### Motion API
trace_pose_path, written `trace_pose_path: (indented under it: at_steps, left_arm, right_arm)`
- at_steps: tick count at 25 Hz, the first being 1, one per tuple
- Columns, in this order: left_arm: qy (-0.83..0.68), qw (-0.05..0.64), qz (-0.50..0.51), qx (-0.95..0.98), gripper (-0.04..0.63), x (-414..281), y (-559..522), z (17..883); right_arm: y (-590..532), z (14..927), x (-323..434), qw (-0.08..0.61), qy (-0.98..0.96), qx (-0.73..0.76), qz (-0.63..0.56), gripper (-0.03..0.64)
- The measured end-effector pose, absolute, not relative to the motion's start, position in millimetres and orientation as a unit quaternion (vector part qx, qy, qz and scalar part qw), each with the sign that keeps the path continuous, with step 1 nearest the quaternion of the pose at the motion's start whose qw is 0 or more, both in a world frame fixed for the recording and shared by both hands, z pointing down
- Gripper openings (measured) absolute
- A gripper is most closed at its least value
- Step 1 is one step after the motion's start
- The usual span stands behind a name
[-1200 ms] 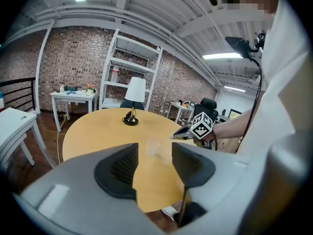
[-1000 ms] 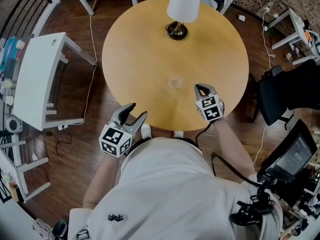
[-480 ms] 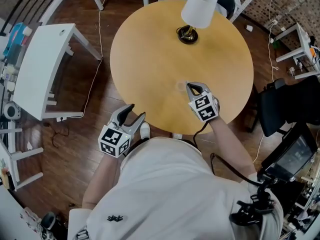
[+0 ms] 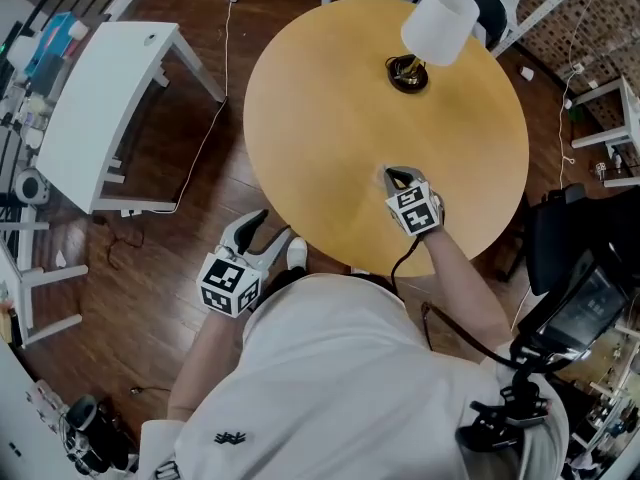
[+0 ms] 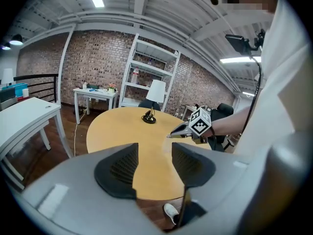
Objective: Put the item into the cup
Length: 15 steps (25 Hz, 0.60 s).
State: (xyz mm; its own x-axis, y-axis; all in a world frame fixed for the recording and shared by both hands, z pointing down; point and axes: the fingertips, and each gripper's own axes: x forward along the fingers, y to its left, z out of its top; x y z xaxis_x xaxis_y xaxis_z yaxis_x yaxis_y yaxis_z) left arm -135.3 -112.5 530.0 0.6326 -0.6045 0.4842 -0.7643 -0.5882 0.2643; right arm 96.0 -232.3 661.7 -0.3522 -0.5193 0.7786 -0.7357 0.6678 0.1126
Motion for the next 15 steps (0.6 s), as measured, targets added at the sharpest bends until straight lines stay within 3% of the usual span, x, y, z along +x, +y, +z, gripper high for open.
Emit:
trace_pose_path:
  at_steps: [15]
  left_arm:
    - [-0.383,0.225,0.177,0.878,0.186,-129,-118,527]
  right_arm:
    - [-229,669,104,0.415,-0.807,0.393,0.148,0.035]
